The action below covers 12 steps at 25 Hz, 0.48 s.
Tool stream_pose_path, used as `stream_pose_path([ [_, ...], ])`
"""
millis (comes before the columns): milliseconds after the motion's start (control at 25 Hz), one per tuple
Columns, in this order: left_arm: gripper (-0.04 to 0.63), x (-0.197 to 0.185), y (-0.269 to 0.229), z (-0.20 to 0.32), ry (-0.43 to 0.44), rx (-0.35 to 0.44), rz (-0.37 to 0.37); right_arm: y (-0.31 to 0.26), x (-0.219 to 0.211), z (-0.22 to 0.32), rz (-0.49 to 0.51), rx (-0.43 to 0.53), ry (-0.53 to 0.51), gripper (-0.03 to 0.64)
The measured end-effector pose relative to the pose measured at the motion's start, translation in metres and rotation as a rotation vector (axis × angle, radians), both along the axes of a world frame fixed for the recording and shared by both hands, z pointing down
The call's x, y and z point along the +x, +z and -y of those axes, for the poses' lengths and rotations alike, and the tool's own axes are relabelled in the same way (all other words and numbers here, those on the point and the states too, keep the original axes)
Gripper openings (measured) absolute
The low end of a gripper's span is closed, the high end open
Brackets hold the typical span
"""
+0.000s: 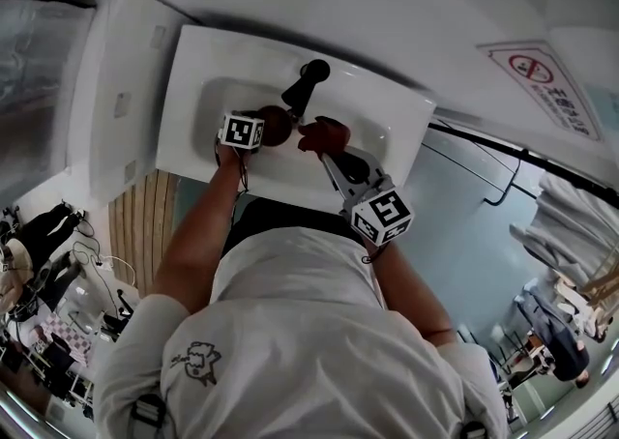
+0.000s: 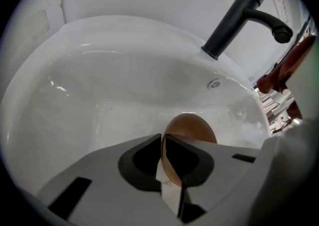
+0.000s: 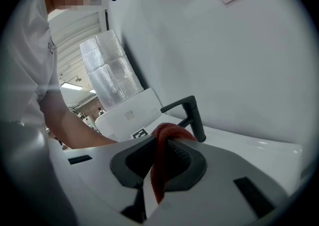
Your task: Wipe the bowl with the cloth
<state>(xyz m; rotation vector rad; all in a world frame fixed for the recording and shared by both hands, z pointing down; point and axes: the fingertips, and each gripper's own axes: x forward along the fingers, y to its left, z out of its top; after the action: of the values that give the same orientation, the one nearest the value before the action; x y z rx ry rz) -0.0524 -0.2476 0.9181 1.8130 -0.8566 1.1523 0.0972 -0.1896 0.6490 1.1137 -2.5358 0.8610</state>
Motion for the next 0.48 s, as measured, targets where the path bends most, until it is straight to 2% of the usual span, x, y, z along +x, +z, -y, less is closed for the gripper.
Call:
stream_pose_path([
  [160,0.026,0.003,-0.006,0.005,-0.016,0.032,-0.003,-0.002,-0.002,-0.001,0.002,0.008,0.0,0.048],
  [480,0.026,0.008,-0.049,0.009,-0.04,0.111,-0.082,-0.014,-0.018,-0.008,0.009,0.043,-0.017,0.048],
])
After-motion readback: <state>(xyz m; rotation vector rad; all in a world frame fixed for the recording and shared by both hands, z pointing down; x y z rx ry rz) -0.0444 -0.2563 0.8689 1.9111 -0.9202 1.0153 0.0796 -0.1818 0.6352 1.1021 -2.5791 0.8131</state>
